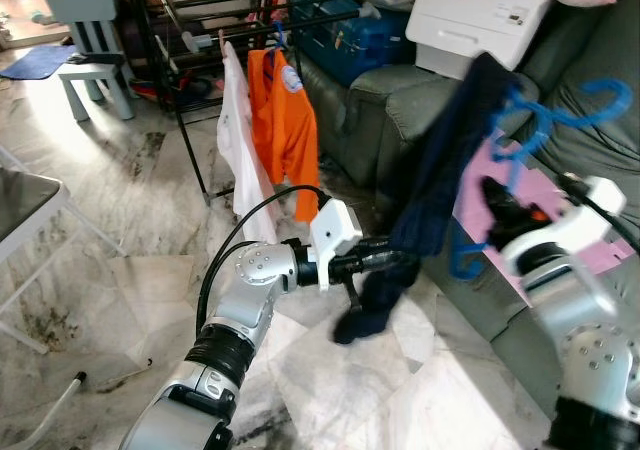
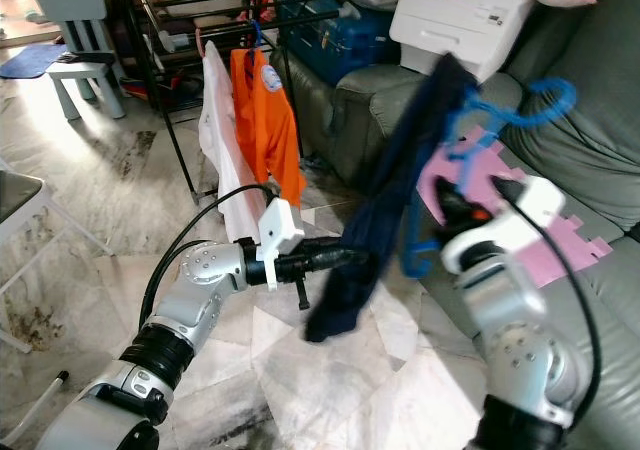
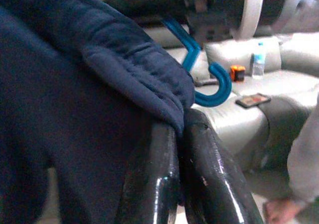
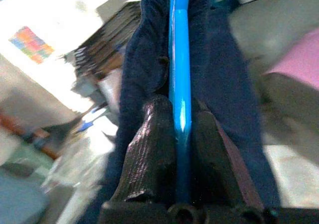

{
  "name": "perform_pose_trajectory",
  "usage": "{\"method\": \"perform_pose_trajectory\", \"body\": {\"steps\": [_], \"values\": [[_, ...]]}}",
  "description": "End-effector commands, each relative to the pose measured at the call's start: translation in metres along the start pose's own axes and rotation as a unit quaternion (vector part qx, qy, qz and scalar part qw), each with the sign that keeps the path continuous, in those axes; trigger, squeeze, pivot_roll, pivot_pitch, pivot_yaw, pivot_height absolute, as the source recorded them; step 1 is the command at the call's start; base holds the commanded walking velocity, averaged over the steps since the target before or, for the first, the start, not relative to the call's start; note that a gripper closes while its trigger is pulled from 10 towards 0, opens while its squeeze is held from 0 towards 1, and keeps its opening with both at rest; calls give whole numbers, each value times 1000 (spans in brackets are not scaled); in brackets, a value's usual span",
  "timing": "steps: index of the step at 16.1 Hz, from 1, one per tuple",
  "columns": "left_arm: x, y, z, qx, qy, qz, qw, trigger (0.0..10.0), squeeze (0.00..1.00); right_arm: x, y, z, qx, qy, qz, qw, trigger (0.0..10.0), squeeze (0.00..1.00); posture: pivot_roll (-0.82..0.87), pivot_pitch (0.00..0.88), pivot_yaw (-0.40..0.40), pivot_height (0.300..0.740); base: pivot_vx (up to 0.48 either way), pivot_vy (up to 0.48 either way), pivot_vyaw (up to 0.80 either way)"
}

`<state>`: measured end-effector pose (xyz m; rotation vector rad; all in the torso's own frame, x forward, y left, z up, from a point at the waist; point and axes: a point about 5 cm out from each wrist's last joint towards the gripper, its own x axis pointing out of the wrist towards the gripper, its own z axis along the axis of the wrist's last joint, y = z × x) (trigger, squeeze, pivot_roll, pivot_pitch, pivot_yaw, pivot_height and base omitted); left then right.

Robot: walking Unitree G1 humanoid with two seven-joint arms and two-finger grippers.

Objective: Hang hanger

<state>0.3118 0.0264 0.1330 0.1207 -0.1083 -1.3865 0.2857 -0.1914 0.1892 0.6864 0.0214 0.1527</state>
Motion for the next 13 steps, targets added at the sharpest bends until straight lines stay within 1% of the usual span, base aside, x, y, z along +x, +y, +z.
{"method": "perform_pose_trajectory", "body": {"steps": [1, 2, 3, 4, 5, 6, 7, 8, 9, 10, 12, 13], "values": [[1, -7, -6, 20, 20, -21, 999, 10000, 0, -5, 21, 9, 5, -17, 64, 998, 10000, 0, -51, 0, -18, 740, 0, 0, 0], [2, -10, -8, 29, 25, -29, 999, 10000, 0, -6, 29, 10, 25, -23, 87, 996, 10000, 0, -51, 0, -18, 740, 0, 0, 0], [2, -11, -9, 31, 26, -32, 999, 10000, 0, -5, 32, 13, 39, -36, 88, 995, 10000, 0, -52, 0, -18, 740, 0, 0, 0], [3, -13, -10, 35, 27, -35, 998, 10000, 0, -2, 25, 19, 39, -60, 55, 996, 10000, 0, -51, 0, -18, 740, 0, 0, 0], [3, -15, -11, 36, 27, -38, 998, 10000, 0, 0, 13, 27, 26, -88, 8, 996, 10000, 0, -50, 0, -20, 740, 0, 0, 0], [3, -16, -12, 33, 27, -39, 998, 10000, 0, 0, 7, 29, -35, -91, -18, 995, 10000, 0, -48, 0, -21, 740, 0, 0, 0], [2, -19, -14, 29, 29, -43, 998, 10000, 0, 0, 1, 27, -160, -78, -56, 982, 10000, 0, -46, 0, -22, 740, 0, 0, 0], [1, -20, -16, 25, 31, -43, 998, 10000, 0, 0, -5, 26, -218, -72, -84, 970, 10000, 0, -46, 0, -24, 740, 0, 0, 0], [0, -21, -17, 22, 33, -45, 998, 10000, 0, -1, -7, 24, -227, -67, -89, 968, 10000, 0, -44, 0, -26, 740, 0, 0, 0], [-1, -24, -20, 14, 39, -56, 998, 10000, 0, -3, -9, 19, -196, -62, -86, 975, 10000, 0, -44, 0, -27, 740, 0, 0, 0], [0, -27, -21, 13, 38, -61, 997, 10000, 0, -4, -8, 12, -215, -56, -81, 972, 10000, 0, -48, 0, -26, 740, 0, 0, 0], [1, -29, -23, 11, 40, -65, 997, 10000, 0, -5, -6, 8, -237, -51, -71, 968, 10000, 0, -51, 0, -25, 740, 0, 0, 0]]}}
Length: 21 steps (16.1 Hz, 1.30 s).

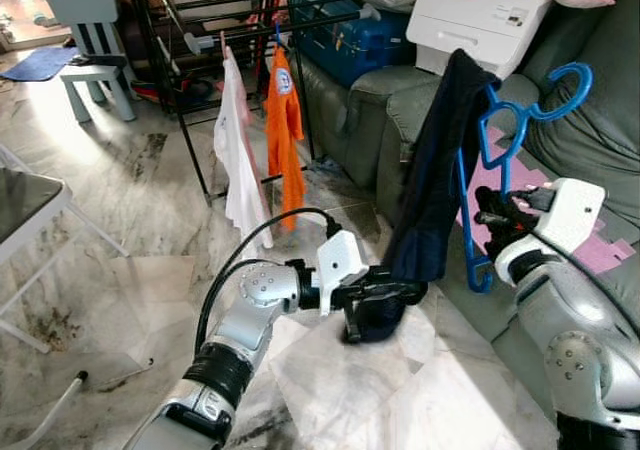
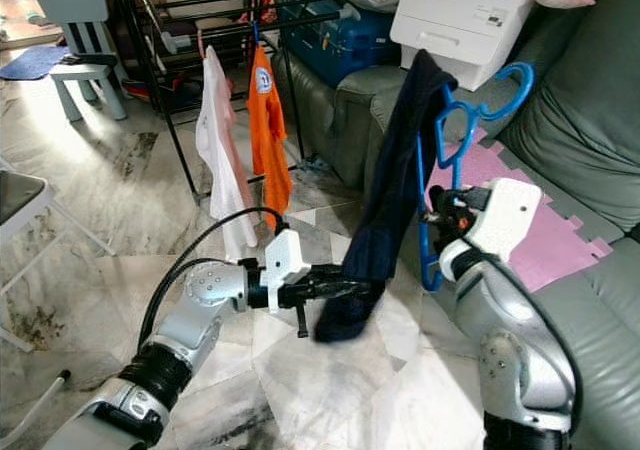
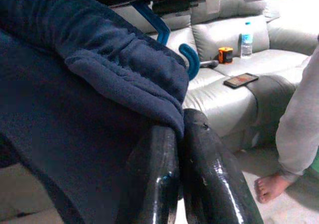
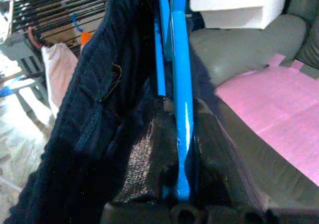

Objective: Hang hanger

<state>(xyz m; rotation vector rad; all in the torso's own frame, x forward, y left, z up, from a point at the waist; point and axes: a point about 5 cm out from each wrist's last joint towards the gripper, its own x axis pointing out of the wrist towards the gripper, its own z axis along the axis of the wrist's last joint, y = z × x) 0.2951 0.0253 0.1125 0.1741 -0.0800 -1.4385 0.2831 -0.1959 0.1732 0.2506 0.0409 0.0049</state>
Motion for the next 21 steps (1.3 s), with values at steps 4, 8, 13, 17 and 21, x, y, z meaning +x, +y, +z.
{"method": "perform_pose_trajectory", "body": {"steps": [4, 8, 13, 17, 21], "values": [[6, -12, -8, -14, 21, -41, 999, 10000, 1000, -5, 2, 14, -48, -57, 10, 997, 10000, 0, -55, 0, -23, 740, 0, 0, 0], [3, -16, -11, -25, 30, -59, 997, 10000, 1000, -8, 6, 6, -79, -59, 26, 995, 10000, 0, -50, 0, -22, 740, 0, 0, 0], [-13, -7, -11, -30, 50, -59, 997, 10000, 1000, -15, 6, -2, -118, -59, 44, 990, 10000, 0, -50, 0, -22, 740, 0, 0, 0], [-31, 21, -5, -17, 57, 17, 998, 10000, 1000, -36, -2, -19, -188, -43, 62, 979, 10000, 0, -47, 0, -26, 740, 0, 0, 0], [-34, 42, 8, -6, 40, 77, 996, 10000, 1000, -55, -5, -35, -198, -11, 122, 973, 10000, 0, -50, 0, -26, 740, 0, 0, 0]]}}
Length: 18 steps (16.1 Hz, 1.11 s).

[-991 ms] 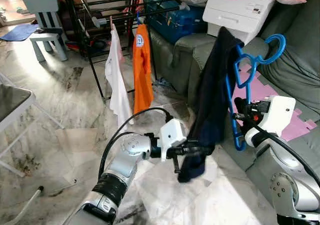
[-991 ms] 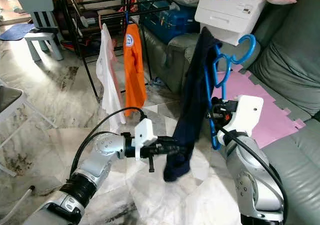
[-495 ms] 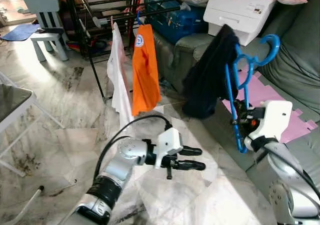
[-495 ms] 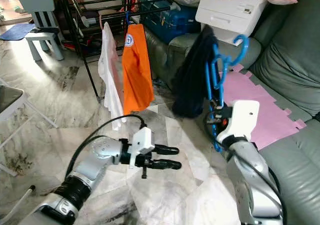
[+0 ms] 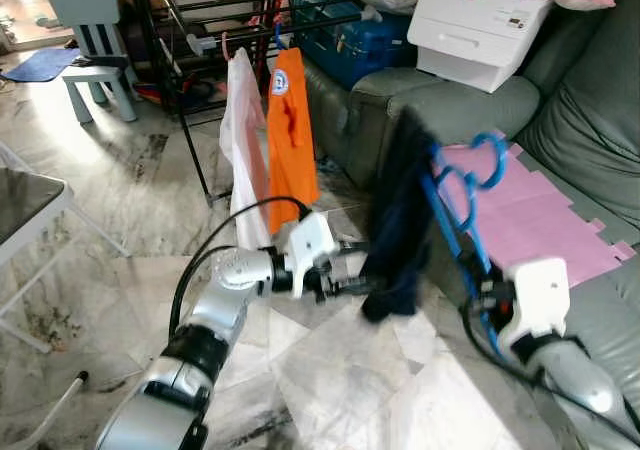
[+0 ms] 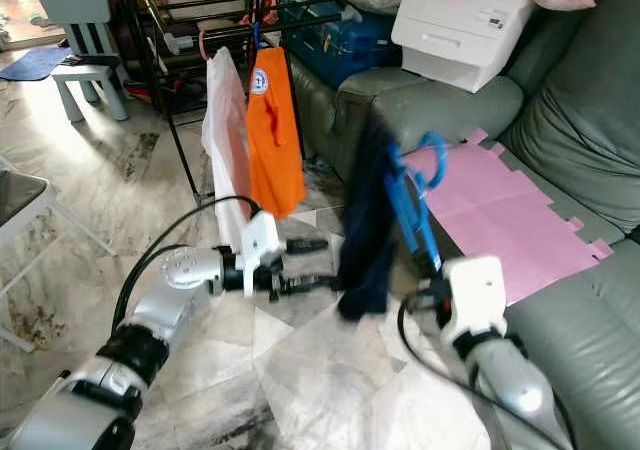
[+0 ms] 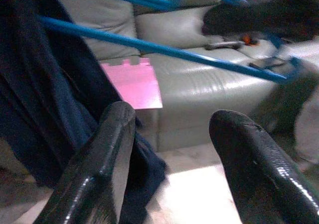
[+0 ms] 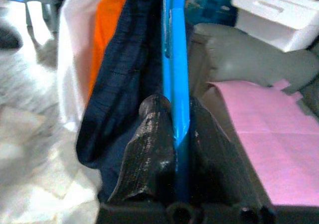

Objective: Hang hanger

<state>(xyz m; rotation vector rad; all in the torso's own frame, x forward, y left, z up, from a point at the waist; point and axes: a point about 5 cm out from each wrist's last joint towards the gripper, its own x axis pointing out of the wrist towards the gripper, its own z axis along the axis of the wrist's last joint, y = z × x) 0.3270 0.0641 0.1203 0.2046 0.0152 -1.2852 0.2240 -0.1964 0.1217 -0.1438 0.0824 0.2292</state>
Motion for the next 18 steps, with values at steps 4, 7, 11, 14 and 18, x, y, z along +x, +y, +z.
{"method": "perform_pose_trajectory", "body": {"steps": [4, 7, 11, 14, 18], "values": [[1, 25, 22, 17, -34, 79, 996, 10000, 1000, -12, 5, 8, -14, -31, 51, 998, 10000, 0, -53, 0, -27, 740, 0, 0, 0], [7, 35, 31, -11, -70, 152, 986, 10000, 1000, -10, 17, 11, -15, -37, 96, 995, 10000, 0, -53, 0, -29, 740, 0, 0, 0], [22, 26, 29, -17, -74, 148, 986, 10000, 318, -10, 28, 21, -13, -51, 142, 988, 10000, 0, -59, 0, -31, 740, 0, 0, 0], [25, 29, 28, -18, -69, 179, 981, 10000, 0, -10, 30, 25, -13, -57, 150, 987, 10000, 0, -65, 0, -28, 740, 0, 0, 0], [25, 34, 28, -25, -64, 221, 973, 10000, 0, -8, 36, 32, -10, -66, 165, 984, 10000, 0, -64, 0, -30, 740, 0, 0, 0]]}}
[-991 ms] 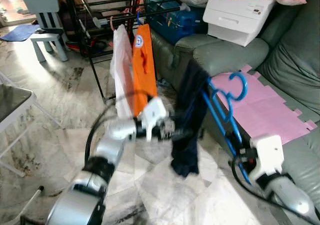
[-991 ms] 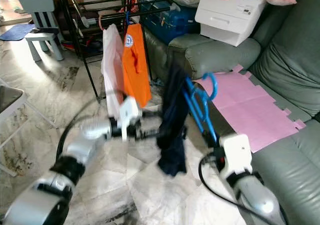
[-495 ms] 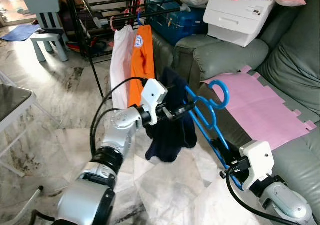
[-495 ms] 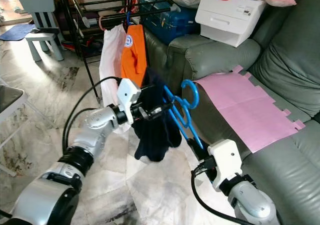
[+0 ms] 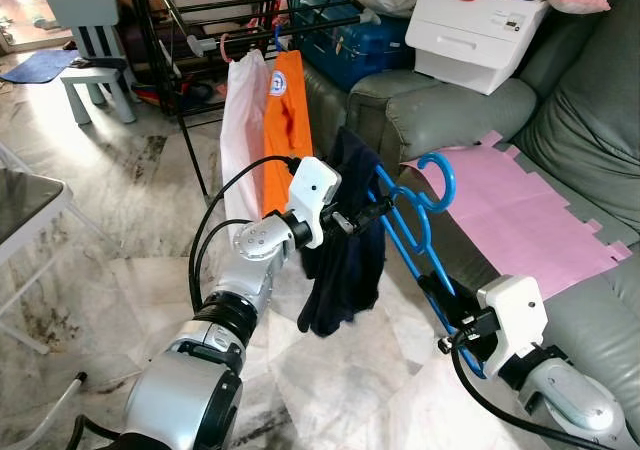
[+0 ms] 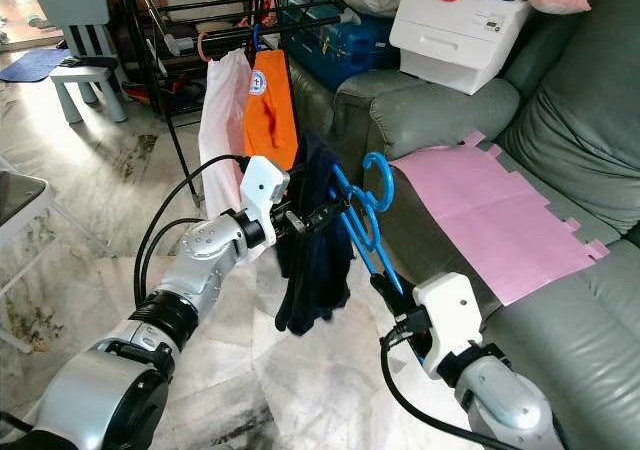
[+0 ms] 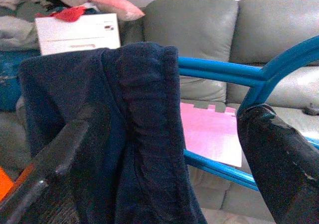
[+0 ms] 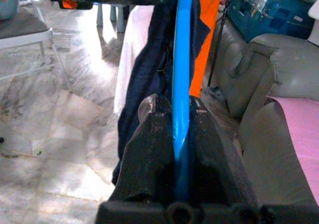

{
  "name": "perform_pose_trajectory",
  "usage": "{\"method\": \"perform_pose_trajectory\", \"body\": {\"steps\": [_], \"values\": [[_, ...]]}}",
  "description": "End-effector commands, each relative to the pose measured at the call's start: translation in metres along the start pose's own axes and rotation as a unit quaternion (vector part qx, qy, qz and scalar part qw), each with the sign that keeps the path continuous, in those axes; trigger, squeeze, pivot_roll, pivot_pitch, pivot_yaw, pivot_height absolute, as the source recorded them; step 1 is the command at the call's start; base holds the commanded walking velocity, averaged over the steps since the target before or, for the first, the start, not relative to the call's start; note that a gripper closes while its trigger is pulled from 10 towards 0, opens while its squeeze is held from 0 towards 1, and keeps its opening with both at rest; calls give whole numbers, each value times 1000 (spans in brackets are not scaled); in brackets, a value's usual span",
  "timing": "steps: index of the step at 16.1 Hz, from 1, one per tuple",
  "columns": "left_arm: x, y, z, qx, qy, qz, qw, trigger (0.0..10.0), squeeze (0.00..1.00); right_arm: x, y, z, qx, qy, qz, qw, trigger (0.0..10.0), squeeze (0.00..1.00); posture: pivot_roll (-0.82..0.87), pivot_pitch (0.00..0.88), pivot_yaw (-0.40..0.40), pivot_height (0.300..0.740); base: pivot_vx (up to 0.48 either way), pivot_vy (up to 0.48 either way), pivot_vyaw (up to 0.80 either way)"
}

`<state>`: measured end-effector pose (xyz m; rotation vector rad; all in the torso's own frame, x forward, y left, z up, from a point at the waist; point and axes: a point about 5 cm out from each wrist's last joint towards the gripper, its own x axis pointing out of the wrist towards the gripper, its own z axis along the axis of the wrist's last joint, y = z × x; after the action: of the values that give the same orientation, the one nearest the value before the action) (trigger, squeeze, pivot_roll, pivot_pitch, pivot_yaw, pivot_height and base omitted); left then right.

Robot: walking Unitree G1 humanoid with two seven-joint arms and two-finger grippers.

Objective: Hang hanger

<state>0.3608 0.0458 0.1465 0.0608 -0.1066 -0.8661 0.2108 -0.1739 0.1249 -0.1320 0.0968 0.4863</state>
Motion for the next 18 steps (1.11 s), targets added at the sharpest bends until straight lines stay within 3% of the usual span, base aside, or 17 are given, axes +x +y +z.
{"method": "perform_pose_trajectory", "body": {"steps": [1, 6, 7, 8, 10, 11, 12, 14, 15, 18], "values": [[3, 5, 3, 1, 5, 21, 1000, 10000, 0, 3, 11, 27, -20, -63, 38, 997, 10000, 0, -64, 0, -30, 740, 0, 0, 0], [3, 4, -8, -26, 40, 39, 998, 10000, 0, 5, 16, 33, -14, -70, 56, 996, 10000, 0, -66, 0, -29, 740, 0, 0, 0], [4, 2, -10, -27, 50, 42, 998, 5176, 0, 6, 20, 34, -11, -69, 68, 995, 10000, 0, -66, 0, -29, 740, 0, 0, 0], [4, 2, -11, -32, 50, 42, 997, 3843, 0, 5, 21, 34, -9, -68, 73, 995, 10000, 0, -69, 0, -28, 740, 0, 0, 0], [8, -3, -13, -47, 52, 42, 997, 2627, 0, 3, 26, 34, 2, -63, 96, 993, 10000, 0, -78, 0, -26, 740, 0, 0, 0], [10, -5, -13, -47, 53, 41, 997, 3255, 0, 2, 27, 34, 3, -61, 97, 993, 10000, 0, -79, 0, -25, 740, 0, 0, 0], [13, -10, -12, -46, 53, 36, 997, 10000, 0, 1, 27, 34, 3, -59, 97, 994, 10000, 0, -83, 0, -23, 740, 0, 0, 0], [14, -8, -10, -46, 48, 42, 997, 10000, 0, 1, 24, 32, -3, -54, 86, 995, 10000, 0, -84, 0, -19, 740, 0, 0, 0], [12, -3, -8, -54, 43, 46, 997, 10000, 1000, 2, 21, 31, -9, -52, 72, 996, 10000, 0, -84, 0, -19, 740, 0, 0, 0], [4, 8, -4, -54, 30, 36, 997, 10000, 1000, 4, 11, 31, -27, -53, 39, 997, 10000, 0, -77, 0, -20, 740, 0, 0, 0]]}}
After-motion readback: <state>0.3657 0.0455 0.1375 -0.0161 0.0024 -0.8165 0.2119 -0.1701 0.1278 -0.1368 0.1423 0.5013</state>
